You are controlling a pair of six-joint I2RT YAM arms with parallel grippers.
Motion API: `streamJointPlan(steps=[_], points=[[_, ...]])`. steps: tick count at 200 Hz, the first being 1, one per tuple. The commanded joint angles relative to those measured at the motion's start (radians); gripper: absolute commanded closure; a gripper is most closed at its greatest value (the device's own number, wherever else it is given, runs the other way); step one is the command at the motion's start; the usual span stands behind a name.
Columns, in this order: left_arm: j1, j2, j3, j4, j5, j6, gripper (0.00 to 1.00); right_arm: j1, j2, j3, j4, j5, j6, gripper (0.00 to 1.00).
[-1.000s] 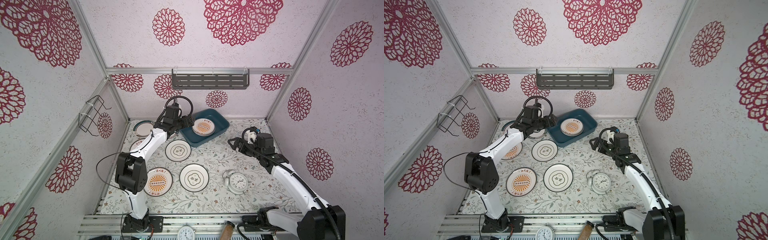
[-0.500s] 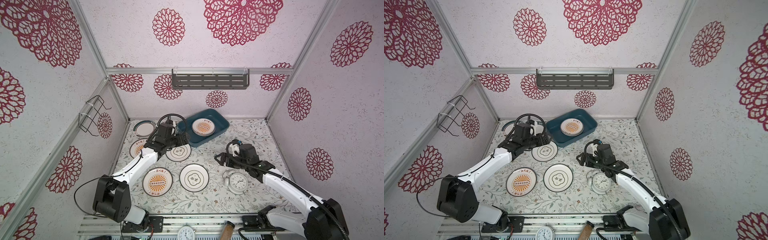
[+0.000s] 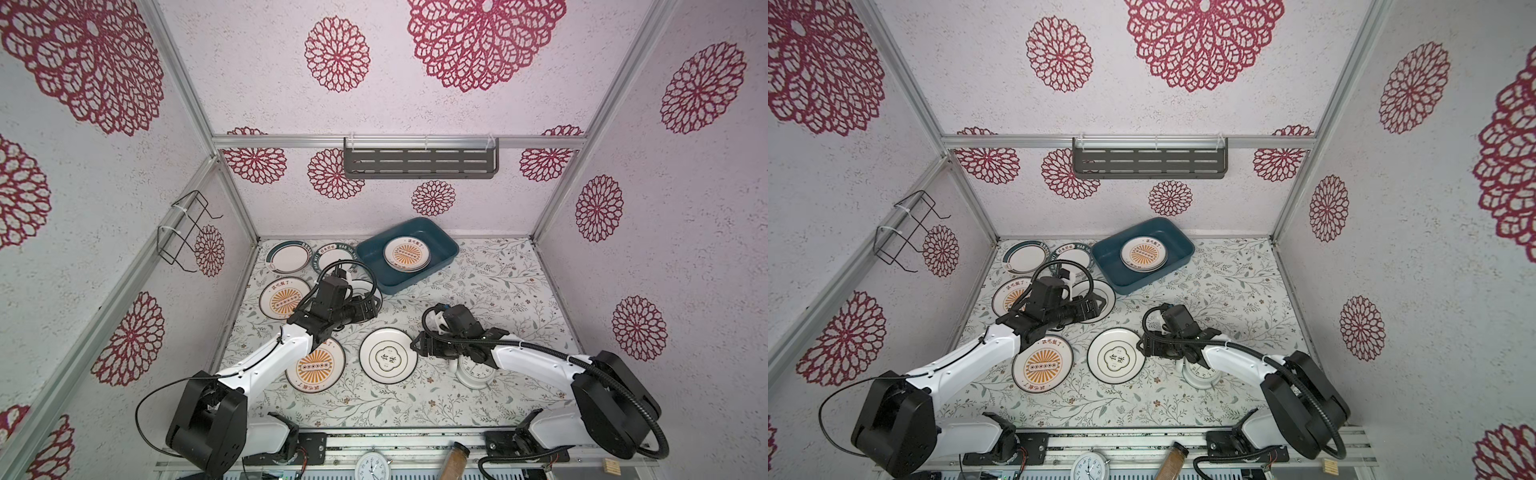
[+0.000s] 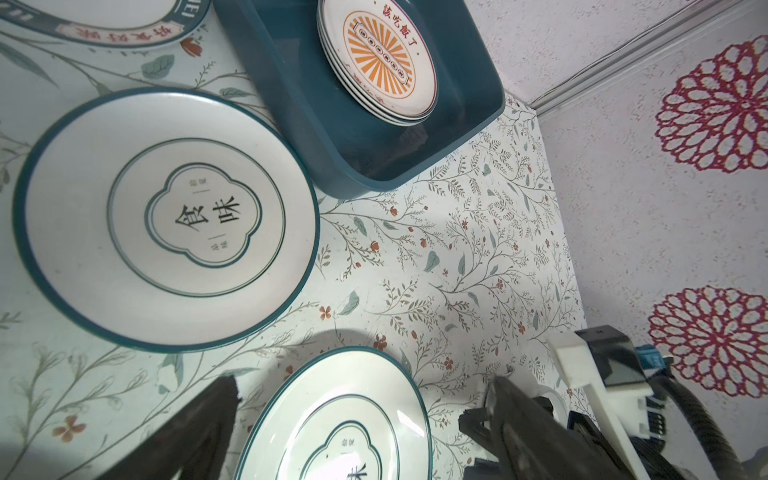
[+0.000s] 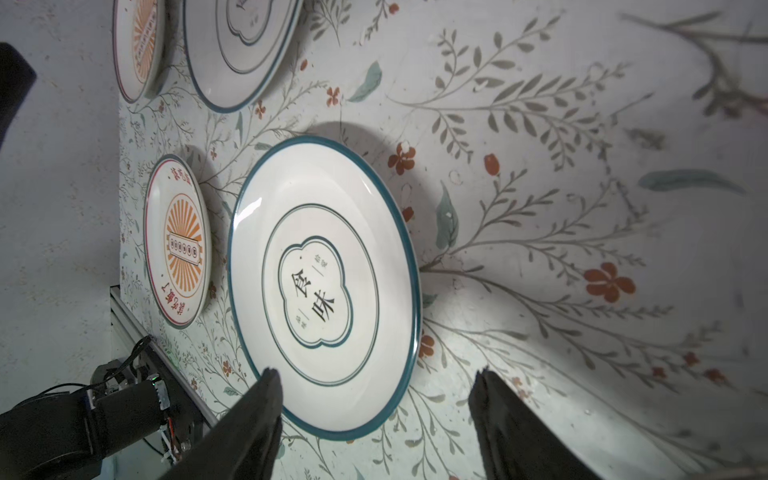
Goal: Place the plates into the plastic bin on the countertop
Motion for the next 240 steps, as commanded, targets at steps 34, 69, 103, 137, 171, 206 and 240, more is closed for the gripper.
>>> streamJointPlan(steps=[34,69,103,137,171,206,240], points=[[-0.003,-0.010,-0.102,0.207,0.051,-0.096,0.03,0.007,0.090,0.033,0.080,-0.036,0.000,0.33],[-0.002,0.015,-0.094,0.231,0.060,-0.107,0.03,0.007,0.125,0.042,0.098,-0.024,0.014,0.38],[0.006,0.017,-0.084,0.237,0.061,-0.103,0.03,0.008,0.154,0.064,0.098,-0.032,0.008,0.40],[0.020,0.011,-0.087,0.237,0.061,-0.098,0.03,0.007,0.196,0.072,0.108,-0.036,0.012,0.45],[0.032,-0.003,-0.094,0.237,0.069,-0.095,0.03,0.007,0.218,0.070,0.129,-0.035,0.029,0.49],[0.041,0.000,-0.095,0.227,0.068,-0.089,0.03,0.005,0.230,0.070,0.126,-0.020,0.030,0.59],[0.043,-0.006,-0.102,0.234,0.070,-0.083,0.03,0.004,0.243,0.063,0.131,-0.018,0.042,0.69]])
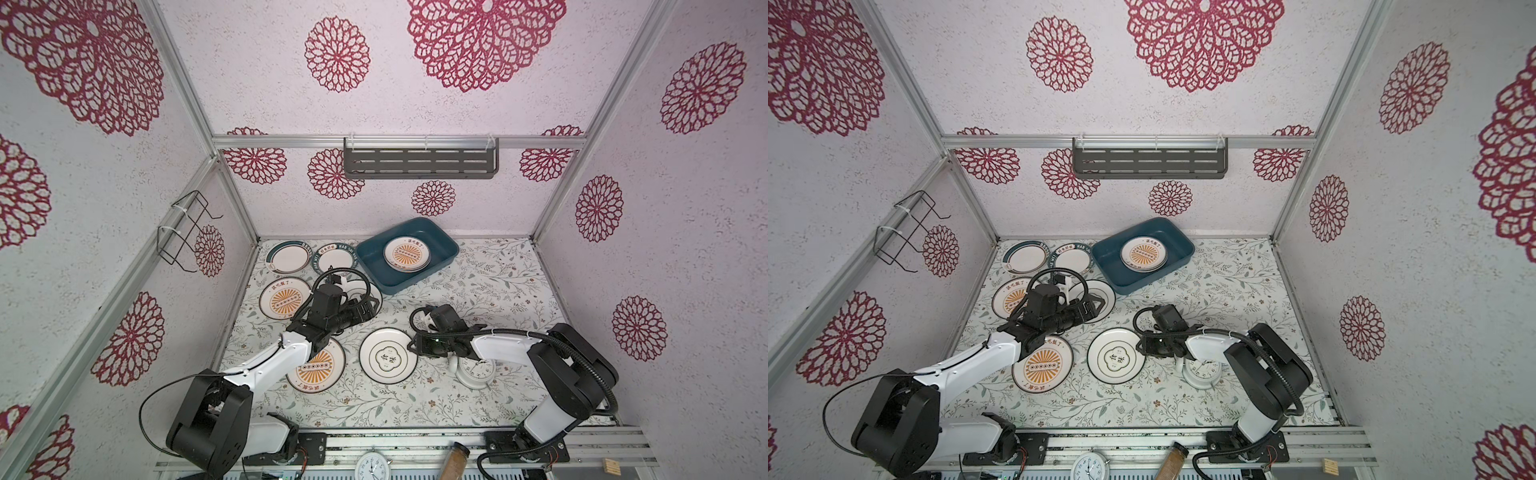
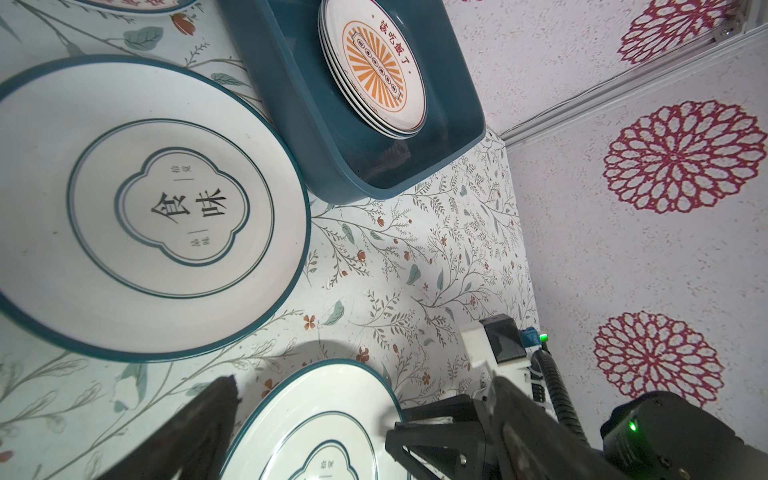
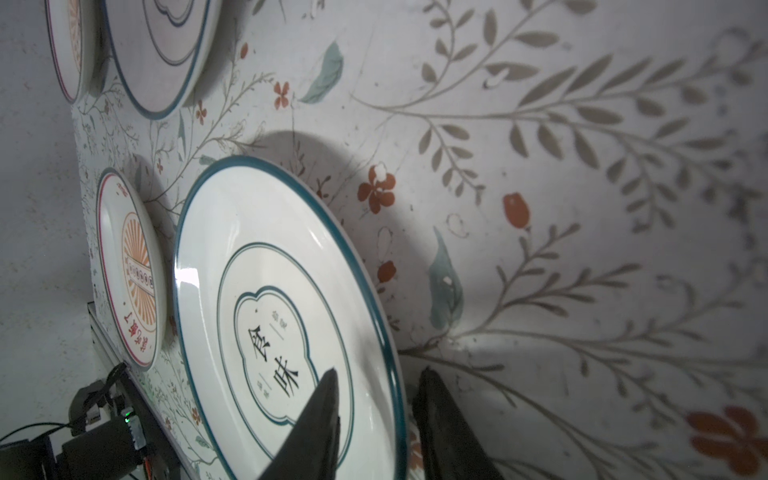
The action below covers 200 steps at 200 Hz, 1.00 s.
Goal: Place the plates into the plastic bin on the countertop
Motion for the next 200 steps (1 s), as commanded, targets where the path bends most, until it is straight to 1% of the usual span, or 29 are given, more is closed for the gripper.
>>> streamJointPlan(steps=[1,26,49,61,70,87,112,147,175,200], points=[[0.008,-0.017,0.003,0.025,0.005,0.019,0.03,0.001,0.011,0.008,-0.007,0.009,0.014,0.70],[0.014,-0.025,0.009,0.010,0.000,0.038,0.03,-0.001,0.008,0.005,-0.022,0.018,0.010,0.78],[0.022,-0.028,0.014,0.005,-0.004,0.045,0.03,-0.001,0.002,0.007,-0.030,0.018,0.004,0.79],[0.027,-0.027,0.016,0.002,-0.004,0.046,0.03,-0.003,0.002,0.007,-0.033,0.019,0.000,0.82],[0.030,-0.024,0.019,0.000,-0.003,0.046,0.03,-0.005,0.002,0.007,-0.035,0.020,-0.001,0.85],[0.033,-0.022,0.022,-0.001,-0.004,0.045,0.03,-0.010,-0.001,0.006,-0.041,0.021,-0.004,0.87],[0.034,-0.022,0.025,-0.006,-0.011,0.045,0.03,-0.014,-0.014,-0.001,-0.041,0.039,-0.004,0.94],[0.038,-0.018,0.034,-0.018,-0.018,0.042,0.03,-0.024,-0.040,-0.016,-0.024,0.042,-0.004,1.00],[0.044,-0.015,0.058,-0.050,-0.039,0.048,0.03,-0.044,-0.101,-0.016,-0.057,0.064,-0.027,1.00],[0.047,-0.002,0.083,-0.068,-0.036,0.055,0.03,-0.108,-0.188,-0.030,-0.088,0.086,-0.040,1.00]])
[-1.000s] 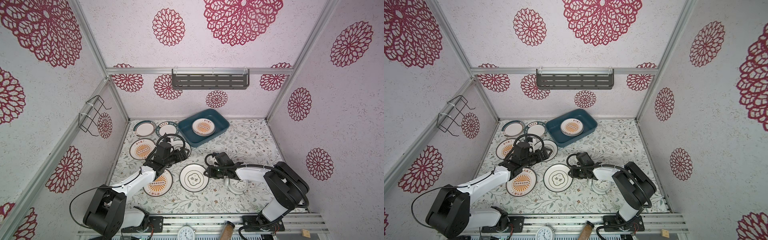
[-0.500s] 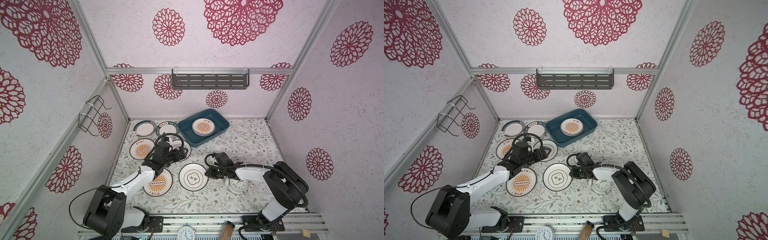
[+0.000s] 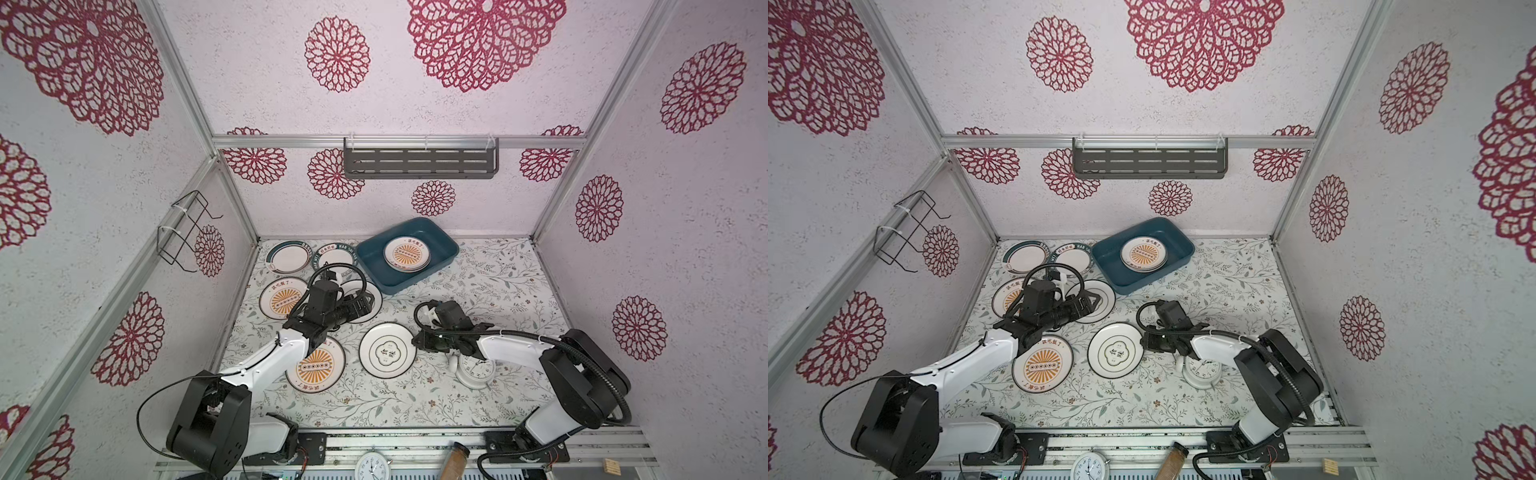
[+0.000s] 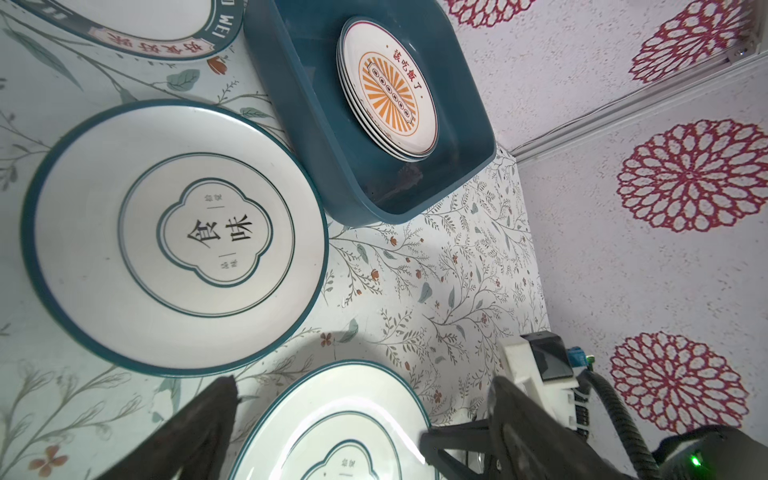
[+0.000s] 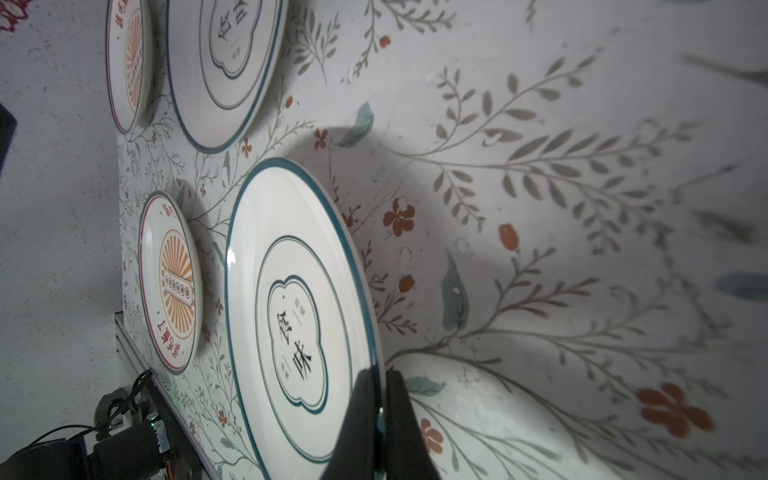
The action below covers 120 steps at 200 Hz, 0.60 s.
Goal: Place the plates into the plastic bin on the countertop
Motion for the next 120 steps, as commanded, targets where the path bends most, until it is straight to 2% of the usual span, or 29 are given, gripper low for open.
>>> streamJointPlan(steps=[1,28,70,95,120], points=[[0.008,0.002,0.039,-0.019,-0.011,0.025,0.03,-0.066,-0.095,-0.019,-0.071,0.068,-0.033,1.00],[0.008,0.031,0.081,-0.031,0.017,0.028,0.03,-0.146,-0.229,-0.034,-0.100,0.065,-0.045,1.00],[0.001,0.101,0.160,-0.026,0.135,0.043,0.02,-0.276,-0.388,-0.013,-0.166,0.024,-0.076,1.00],[-0.014,0.144,0.215,-0.018,0.192,0.054,0.00,-0.338,-0.428,0.007,-0.156,-0.025,-0.075,1.00],[-0.027,0.211,0.297,-0.066,0.235,0.074,0.04,-0.392,-0.409,0.041,-0.116,-0.075,-0.061,1.00]])
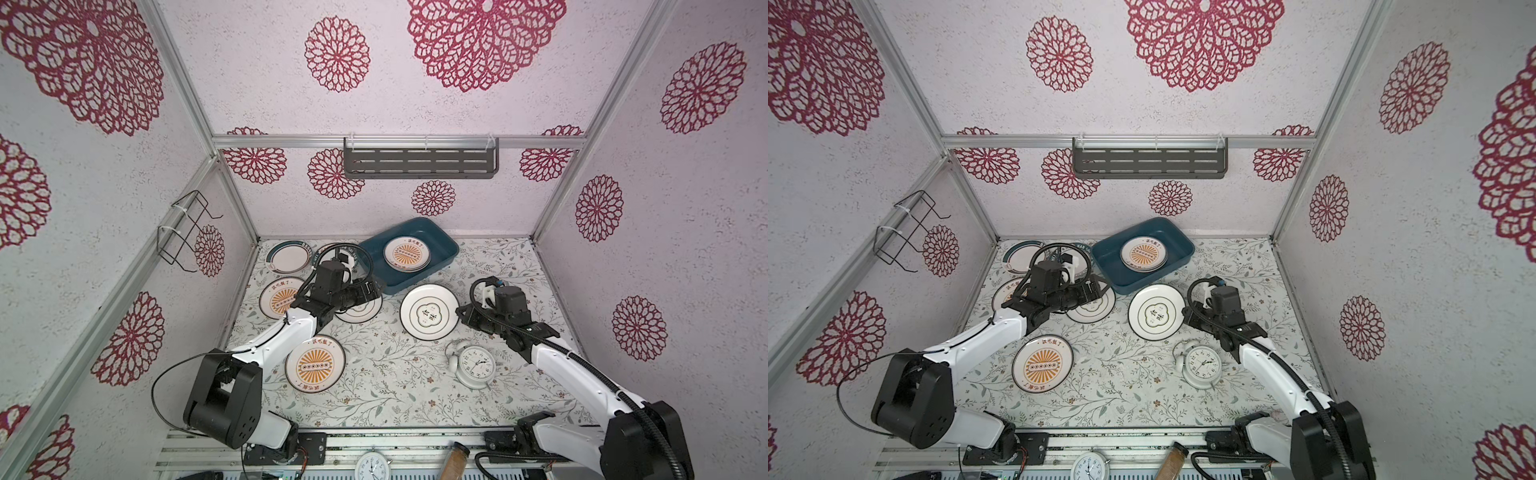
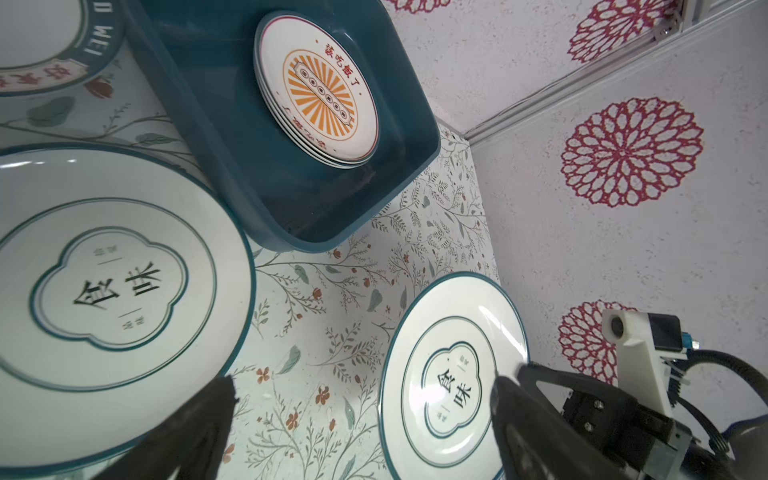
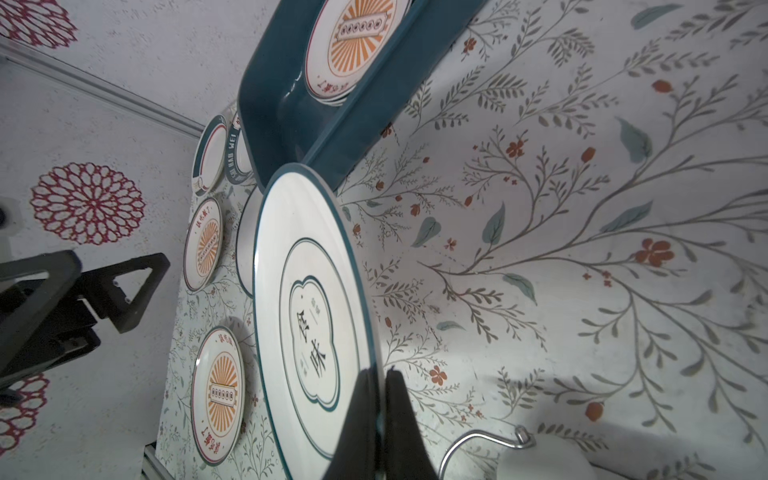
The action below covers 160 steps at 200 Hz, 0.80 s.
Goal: Place the plates into the plastic bin on the countertop
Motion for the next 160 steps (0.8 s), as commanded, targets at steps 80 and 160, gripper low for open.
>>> streamJointPlan(steps=[80,160], points=[[-0.043,0.200,0.187,0.036,0.215,-0.009,0.08,-0.095,0.125,0.171,0.215,-0.200,0.066,1.00],[-0.044,0.244,0.225,0.056,0.239,-0.046,0.33,-0.093,0.223,0.281,0.253,-0.237,0.070,1.00]])
